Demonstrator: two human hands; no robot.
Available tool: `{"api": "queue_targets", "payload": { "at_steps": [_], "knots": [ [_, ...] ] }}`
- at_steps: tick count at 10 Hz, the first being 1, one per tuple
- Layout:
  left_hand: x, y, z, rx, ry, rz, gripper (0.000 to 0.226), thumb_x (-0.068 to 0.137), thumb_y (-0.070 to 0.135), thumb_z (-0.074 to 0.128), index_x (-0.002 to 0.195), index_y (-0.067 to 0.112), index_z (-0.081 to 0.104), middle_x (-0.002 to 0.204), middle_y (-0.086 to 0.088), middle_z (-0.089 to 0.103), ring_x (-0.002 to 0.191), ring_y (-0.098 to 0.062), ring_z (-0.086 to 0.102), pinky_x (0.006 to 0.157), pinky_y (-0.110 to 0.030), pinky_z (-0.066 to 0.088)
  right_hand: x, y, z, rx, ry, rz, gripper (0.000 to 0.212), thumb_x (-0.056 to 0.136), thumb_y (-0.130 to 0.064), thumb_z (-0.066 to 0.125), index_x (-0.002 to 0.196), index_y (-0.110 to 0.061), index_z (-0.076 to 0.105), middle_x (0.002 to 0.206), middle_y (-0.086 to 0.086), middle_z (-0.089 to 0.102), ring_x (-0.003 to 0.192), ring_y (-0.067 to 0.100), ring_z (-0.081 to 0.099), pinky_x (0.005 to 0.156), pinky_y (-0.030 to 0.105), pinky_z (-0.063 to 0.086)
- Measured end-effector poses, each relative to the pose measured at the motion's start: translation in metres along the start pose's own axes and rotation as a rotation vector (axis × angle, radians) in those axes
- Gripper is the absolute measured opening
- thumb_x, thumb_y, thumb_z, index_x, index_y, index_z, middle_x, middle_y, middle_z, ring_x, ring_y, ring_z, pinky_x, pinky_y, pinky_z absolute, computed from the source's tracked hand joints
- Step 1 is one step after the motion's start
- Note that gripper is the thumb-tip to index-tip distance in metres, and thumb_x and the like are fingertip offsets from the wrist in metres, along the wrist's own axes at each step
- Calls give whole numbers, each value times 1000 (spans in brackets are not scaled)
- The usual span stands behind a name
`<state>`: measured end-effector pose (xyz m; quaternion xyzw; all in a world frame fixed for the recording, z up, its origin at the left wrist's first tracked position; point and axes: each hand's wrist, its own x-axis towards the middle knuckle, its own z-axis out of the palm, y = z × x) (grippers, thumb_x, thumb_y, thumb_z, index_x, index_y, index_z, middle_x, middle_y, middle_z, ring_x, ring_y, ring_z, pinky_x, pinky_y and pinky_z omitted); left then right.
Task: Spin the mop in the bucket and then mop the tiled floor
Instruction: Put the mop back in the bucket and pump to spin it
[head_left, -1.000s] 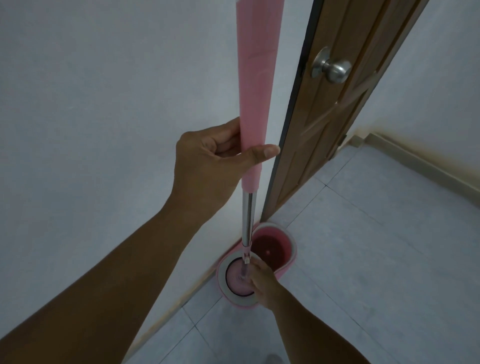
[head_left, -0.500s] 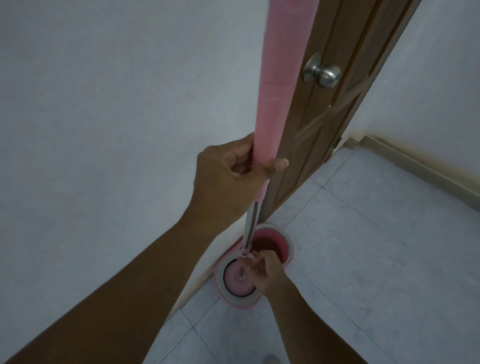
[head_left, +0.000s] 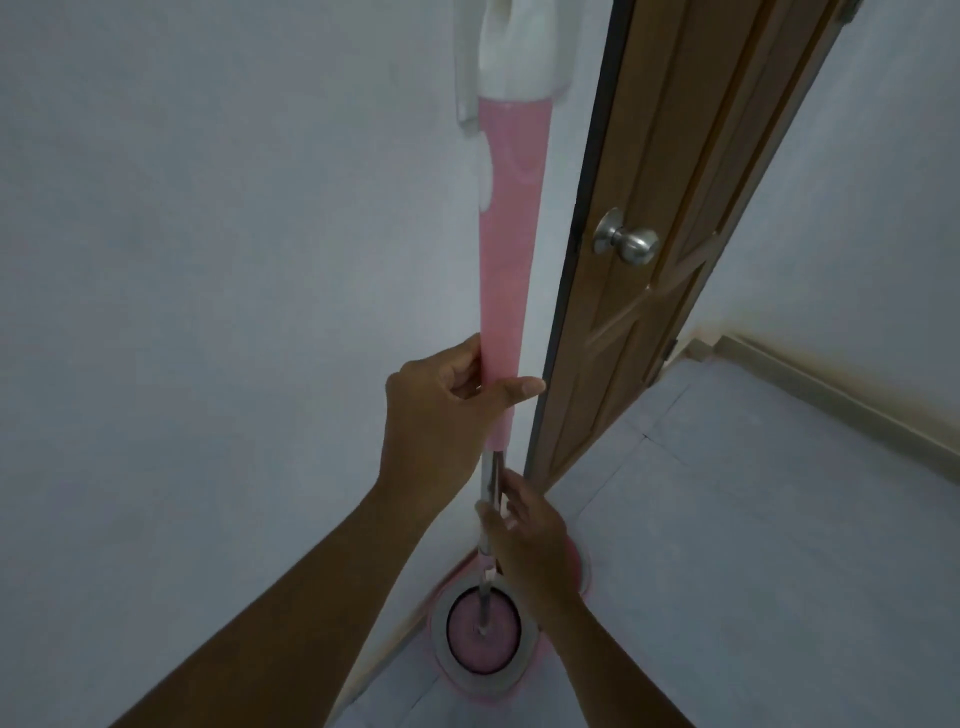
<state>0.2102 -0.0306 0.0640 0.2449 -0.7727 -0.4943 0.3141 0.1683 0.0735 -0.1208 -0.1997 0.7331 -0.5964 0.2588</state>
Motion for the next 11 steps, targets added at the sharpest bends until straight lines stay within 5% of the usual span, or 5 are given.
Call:
{"api": "queue_targets", "payload": {
  "at_steps": [2, 7, 8, 9, 11],
  "knots": [
    [17, -7, -10, 148, -39, 23, 44, 82, 39, 68, 117, 12, 68, 107, 10, 69, 90, -16, 72, 85, -14, 51, 26, -33, -5, -201, 3, -172, 7, 90, -18, 69, 93, -13, 73, 63, -9, 65, 56, 1, 57, 58, 11, 43],
    [48, -6, -13, 404, -91, -73, 35, 96, 37, 57, 104, 5, 66, 104, -8, 71, 81, -18, 64, 89, -36, 58, 63, -44, 0, -365, -77, -158, 39, 90, -21, 68, 58, -34, 50, 44, -21, 51, 41, -3, 44, 50, 8, 35],
    [39, -7, -18, 443, -192, -172, 44, 94, 45, 58, 114, 7, 68, 110, -4, 72, 84, -18, 67, 87, -30, 54, 62, -46, -3, -262, -110, -20, 12, 86, -19, 71, 76, -24, 67, 66, -11, 63, 61, 2, 56, 64, 18, 45],
    [27, -4, -29, 449, -279, -215, 39, 96, 40, 57, 109, 7, 72, 98, -4, 74, 72, -14, 64, 75, -18, 52, 50, -55, -13, -127, -171, 161, 53, 83, -15, 76, 133, -20, 59, 125, 0, 65, 114, 13, 61, 98, 30, 51],
    [5, 15, -45, 607, -535, -162, 32, 100, 26, 52, 104, 3, 74, 97, -10, 73, 82, -18, 67, 66, -15, 44, 15, -99, -40, -122, -125, 125, 63, 89, -15, 72, 145, -16, 44, 146, 8, 50, 133, 21, 49, 103, 29, 47]
  ]
}}
